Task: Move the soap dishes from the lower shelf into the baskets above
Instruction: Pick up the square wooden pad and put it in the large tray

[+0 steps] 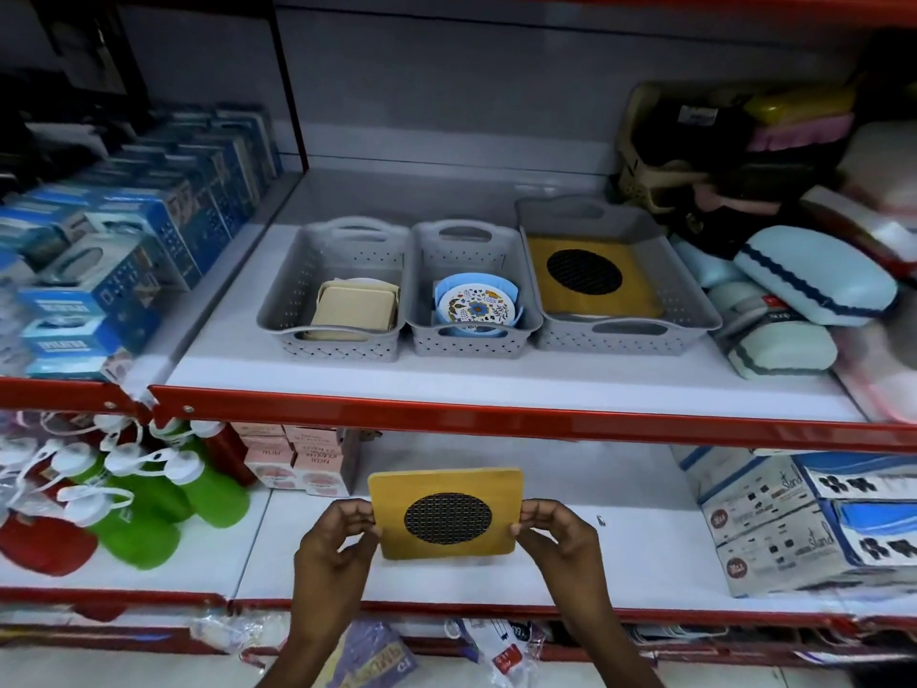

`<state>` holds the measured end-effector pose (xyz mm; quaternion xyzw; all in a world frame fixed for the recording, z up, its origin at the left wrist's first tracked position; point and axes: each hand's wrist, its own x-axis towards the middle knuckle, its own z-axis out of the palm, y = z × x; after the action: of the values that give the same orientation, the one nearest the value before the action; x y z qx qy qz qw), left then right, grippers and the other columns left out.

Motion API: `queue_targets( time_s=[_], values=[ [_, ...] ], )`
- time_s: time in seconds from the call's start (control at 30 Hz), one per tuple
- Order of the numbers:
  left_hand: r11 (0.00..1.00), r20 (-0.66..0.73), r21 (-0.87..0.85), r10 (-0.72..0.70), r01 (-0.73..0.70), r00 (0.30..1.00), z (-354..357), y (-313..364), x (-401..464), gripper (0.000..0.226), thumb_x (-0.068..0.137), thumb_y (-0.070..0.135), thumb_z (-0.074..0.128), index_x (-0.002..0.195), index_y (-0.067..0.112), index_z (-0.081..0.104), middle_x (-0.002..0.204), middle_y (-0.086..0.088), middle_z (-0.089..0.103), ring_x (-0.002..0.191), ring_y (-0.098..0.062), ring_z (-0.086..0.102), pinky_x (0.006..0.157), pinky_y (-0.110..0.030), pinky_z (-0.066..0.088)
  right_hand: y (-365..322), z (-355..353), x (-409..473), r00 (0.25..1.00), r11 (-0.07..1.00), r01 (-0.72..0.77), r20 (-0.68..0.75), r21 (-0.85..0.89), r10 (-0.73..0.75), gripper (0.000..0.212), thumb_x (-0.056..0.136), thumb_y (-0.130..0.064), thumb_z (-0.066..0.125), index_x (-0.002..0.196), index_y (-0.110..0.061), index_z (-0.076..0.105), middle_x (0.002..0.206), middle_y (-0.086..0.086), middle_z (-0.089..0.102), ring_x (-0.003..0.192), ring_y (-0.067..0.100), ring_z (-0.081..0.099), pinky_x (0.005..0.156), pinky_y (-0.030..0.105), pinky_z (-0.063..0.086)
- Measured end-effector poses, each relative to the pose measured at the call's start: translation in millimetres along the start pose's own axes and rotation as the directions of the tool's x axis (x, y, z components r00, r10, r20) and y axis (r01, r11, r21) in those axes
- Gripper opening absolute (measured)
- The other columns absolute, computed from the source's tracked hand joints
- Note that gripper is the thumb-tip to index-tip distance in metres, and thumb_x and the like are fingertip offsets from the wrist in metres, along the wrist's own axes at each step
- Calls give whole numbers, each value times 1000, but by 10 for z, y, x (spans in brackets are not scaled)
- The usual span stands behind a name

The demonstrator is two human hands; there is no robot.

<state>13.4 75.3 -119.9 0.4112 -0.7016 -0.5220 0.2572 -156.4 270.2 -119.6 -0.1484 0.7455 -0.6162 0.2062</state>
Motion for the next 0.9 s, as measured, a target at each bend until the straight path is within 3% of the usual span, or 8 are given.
queue_targets(
  time_s=[0.13, 0.3, 0.4, 0.53, 0.63, 0.9],
  values=[
    [979, -72, -171, 98, -109, 993, -179, 521, -147, 40, 82, -9, 70, 86, 30, 71, 88, 10, 78, 79, -2, 70, 71, -12, 56, -541, -116, -204, 995, 978, 94, -36, 187, -89, 23, 80, 10, 73, 84, -12, 75, 85, 8, 77, 76, 16, 72, 68, 19, 56],
    [867, -194, -420, 203, -268, 960, -277, 1260, -222, 40, 78, -14, 69, 89, 23, 77, 87, 12, 81, 81, -3, 73, 76, -14, 59, -1213, -235, -314, 959, 912, 277, -142, 302, -245, 36, 76, 15, 71, 95, -16, 78, 88, 6, 79, 79, 12, 72, 71, 20, 58],
    [807, -227, -502, 225, -312, 948, -281, 1607, -153, 38, 78, -13, 69, 87, 23, 80, 85, 12, 81, 79, -3, 74, 75, -15, 59, -1566, -290, -253, 932, 869, 354, -204, 345, -298, 34, 74, 7, 73, 99, -16, 76, 90, -1, 80, 82, 9, 72, 73, 20, 59],
    [776, -206, -538, 257, -329, 944, -247, 1922, -71, 28, 80, -9, 70, 95, 14, 75, 83, 11, 81, 73, -2, 73, 63, -15, 58, -1839, -361, -112, 917, 852, 388, -237, 351, -320, 29, 77, -2, 73, 102, -15, 75, 91, -4, 80, 80, 8, 71, 65, 21, 59],
    [777, -193, -537, 265, -328, 945, -218, 2017, -26, 25, 80, -6, 71, 96, 13, 75, 92, 4, 81, 75, -7, 74, 68, -19, 62, -1897, -413, -33, 922, 856, 372, -249, 360, -296, 28, 80, -1, 74, 106, -11, 75, 96, 0, 80, 81, 9, 71, 59, 21, 56],
    [825, -161, -502, 204, -258, 966, -157, 1939, 31, 26, 79, -1, 75, 97, 18, 77, 93, 3, 82, 79, -8, 76, 57, -21, 59, -1871, -456, 0, 935, 871, 333, -248, 360, -255, 26, 81, 1, 74, 102, -14, 76, 95, -1, 80, 80, 7, 72, 64, 18, 56]
  ],
)
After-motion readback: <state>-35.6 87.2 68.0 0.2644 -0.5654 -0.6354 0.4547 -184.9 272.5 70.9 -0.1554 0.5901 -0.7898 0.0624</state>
